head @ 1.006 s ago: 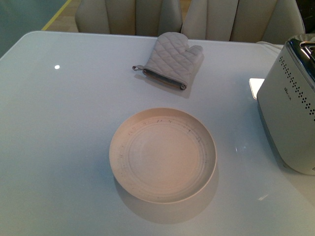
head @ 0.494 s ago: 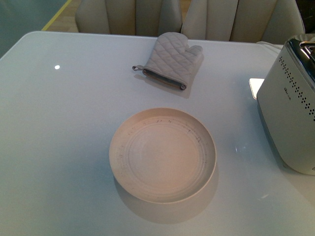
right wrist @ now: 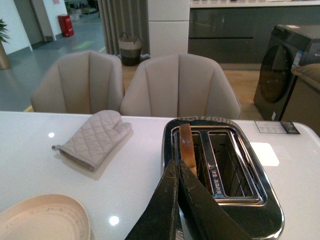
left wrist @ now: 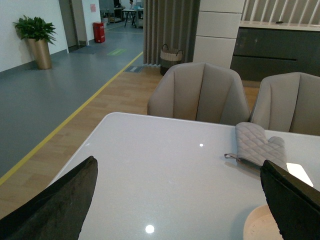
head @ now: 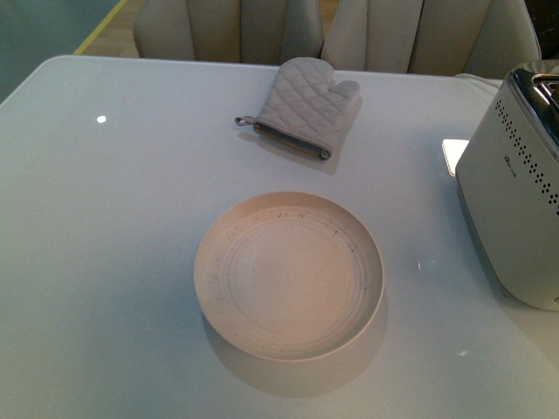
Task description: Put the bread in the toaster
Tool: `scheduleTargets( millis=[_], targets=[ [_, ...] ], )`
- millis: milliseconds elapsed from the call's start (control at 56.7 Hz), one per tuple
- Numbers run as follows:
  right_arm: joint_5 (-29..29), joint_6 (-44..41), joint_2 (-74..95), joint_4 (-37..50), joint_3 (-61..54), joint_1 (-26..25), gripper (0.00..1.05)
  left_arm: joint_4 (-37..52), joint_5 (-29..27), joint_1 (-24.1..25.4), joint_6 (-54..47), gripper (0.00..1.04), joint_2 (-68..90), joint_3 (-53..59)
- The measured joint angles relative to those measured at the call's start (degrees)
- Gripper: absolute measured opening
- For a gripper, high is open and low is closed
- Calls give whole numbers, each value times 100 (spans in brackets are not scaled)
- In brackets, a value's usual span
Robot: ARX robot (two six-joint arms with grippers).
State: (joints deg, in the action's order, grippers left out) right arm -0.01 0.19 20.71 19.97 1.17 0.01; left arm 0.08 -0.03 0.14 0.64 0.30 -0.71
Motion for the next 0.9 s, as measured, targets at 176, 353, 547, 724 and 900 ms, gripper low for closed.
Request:
scheduleTargets(
  millis=[176,353,547,724,900],
  targets=[
    [2,0,-393,-306,-15,0,2,-2,2,0,0,97,0,0],
    [4,2,-785,-699,-15,0,2,-2,2,0,0,97,0,0],
    [2,0,-1058,-977,-15,0,2,-2,2,0,0,97,0,0],
    [11,2,-2000,-1958,-13,0,2,-2,2,0,0,97,0,0],
    [11,0,-2028,-1978,-13,0,2,-2,0,0,0,97,0,0]
  ],
)
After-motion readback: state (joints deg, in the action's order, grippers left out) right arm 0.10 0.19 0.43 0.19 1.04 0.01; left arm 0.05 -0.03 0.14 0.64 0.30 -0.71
